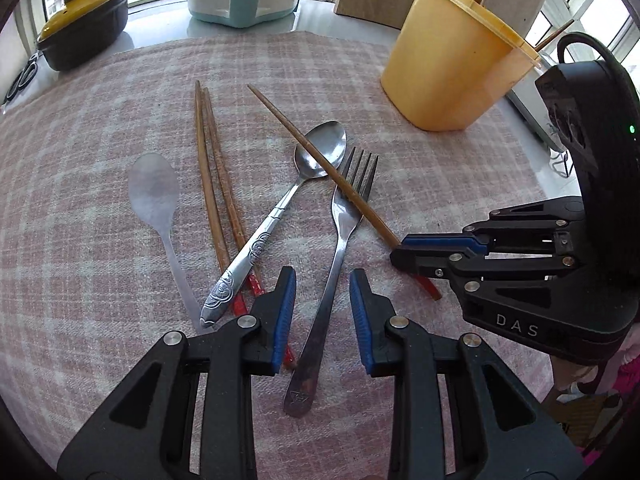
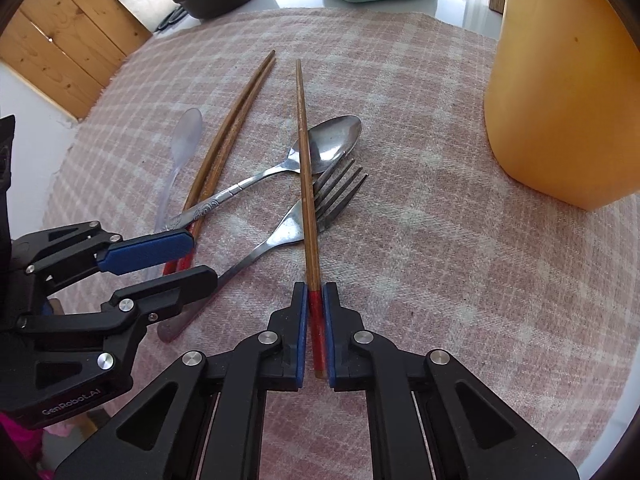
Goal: Organize utensils
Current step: 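Grasp the steel fork with the left tool while the right tool grasps a red-tipped chopstick, then lift the fork with the left tool while the right tool lifts the chopstick toward the container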
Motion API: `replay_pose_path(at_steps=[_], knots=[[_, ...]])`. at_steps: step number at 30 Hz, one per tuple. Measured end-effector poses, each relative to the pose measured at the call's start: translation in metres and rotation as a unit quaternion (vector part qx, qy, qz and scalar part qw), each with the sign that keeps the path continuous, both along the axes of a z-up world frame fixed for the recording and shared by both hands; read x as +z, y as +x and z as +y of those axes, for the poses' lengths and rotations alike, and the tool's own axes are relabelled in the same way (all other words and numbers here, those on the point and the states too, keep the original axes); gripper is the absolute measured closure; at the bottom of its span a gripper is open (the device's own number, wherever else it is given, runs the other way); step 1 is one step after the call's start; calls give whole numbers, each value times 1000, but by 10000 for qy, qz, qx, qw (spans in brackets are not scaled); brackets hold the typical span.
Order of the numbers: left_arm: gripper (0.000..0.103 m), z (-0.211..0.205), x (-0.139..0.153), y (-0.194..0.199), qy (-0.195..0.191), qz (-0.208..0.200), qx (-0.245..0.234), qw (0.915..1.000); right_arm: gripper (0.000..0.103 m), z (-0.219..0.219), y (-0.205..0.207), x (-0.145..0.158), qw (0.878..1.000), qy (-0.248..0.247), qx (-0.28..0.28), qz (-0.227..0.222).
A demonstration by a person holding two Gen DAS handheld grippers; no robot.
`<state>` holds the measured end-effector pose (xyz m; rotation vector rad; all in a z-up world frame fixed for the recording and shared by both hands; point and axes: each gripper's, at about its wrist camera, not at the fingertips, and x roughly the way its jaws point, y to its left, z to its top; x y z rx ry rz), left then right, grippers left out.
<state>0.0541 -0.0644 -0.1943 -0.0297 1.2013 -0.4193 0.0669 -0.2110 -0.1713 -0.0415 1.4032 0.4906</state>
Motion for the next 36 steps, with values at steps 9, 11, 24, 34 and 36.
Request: replay_pose_path(at_steps=[9,11,24,34,36], knots=[[76,-25,-13,5,513,-80,-290,9982,97,-29,-27,4,9998,39,-186,35],[88,-26,-15,8,511,-99,-126,9986,97,-36,-32,5,9997,36,-252,26],[97,-12,-18,14,122,76,400,9991,98,-41,-37,11,9999,-7,-125,-28],[98,-3,-14,-2,180,118,375,9991,97,-22,-10,3,9997,-203,119,-63],[98,0,-14,-6,165,129,404,9990,97,-22,-10,4,9997,-201,151,4]])
